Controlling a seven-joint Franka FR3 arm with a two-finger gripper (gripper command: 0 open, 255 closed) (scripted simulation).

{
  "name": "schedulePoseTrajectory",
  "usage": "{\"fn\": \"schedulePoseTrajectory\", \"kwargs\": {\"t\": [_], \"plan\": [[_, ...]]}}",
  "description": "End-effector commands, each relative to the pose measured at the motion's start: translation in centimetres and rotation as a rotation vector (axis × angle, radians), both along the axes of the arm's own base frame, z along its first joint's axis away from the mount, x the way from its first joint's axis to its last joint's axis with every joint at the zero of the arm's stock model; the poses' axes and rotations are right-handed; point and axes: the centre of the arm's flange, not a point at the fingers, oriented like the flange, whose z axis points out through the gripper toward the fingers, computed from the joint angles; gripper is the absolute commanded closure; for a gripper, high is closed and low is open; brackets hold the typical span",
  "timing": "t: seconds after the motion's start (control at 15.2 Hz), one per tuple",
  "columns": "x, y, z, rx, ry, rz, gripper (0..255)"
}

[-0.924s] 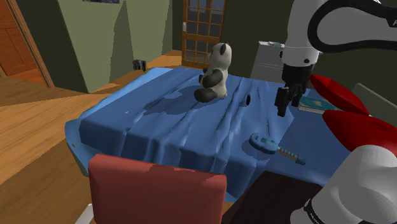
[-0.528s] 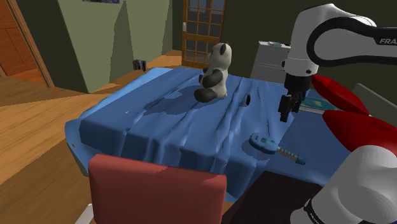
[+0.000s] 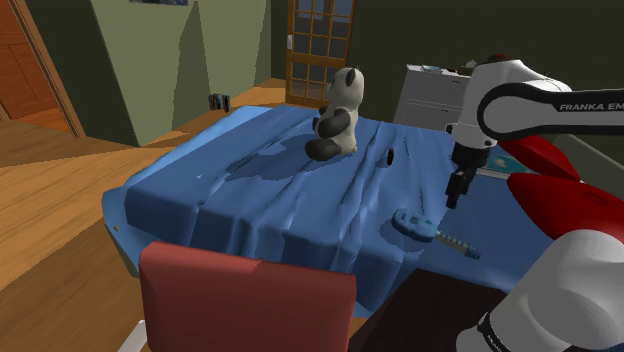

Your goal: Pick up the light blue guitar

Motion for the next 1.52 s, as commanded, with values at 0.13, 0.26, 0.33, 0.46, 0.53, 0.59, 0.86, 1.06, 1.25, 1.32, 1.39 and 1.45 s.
{"fn": "schedulePoseTrajectory", "kwargs": {"t": [0.13,0.26,0.33,0.46,0.53,0.59,0.86,1.06,1.25,1.32,1.39,1.45], "plan": [[0.1,-3.5,-4.2,0.034,-0.009,0.047,0],[0.1,-5.3,-6.3,0.052,-0.012,0.069,0],[0.1,-6.2,-7.4,0.060,-0.014,0.080,0],[0.2,-7.9,-9.5,0.078,-0.017,0.101,0],[0.3,-8.7,-10.6,0.086,-0.018,0.112,0],[0.3,-9.6,-11.7,0.095,-0.020,0.123,0],[0.7,-12.8,-16.2,0.130,-0.026,0.167,0],[1.0,-14.7,-18.9,0.150,-0.030,0.193,0],[1.0,-14.7,-20.5,0.150,-0.030,0.193,0],[1.0,-14.7,-21.0,0.150,-0.030,0.193,0],[1.0,-14.7,-21.5,0.150,-0.030,0.193,0],[1.0,-14.7,-22.0,0.150,-0.030,0.193,0]]}}
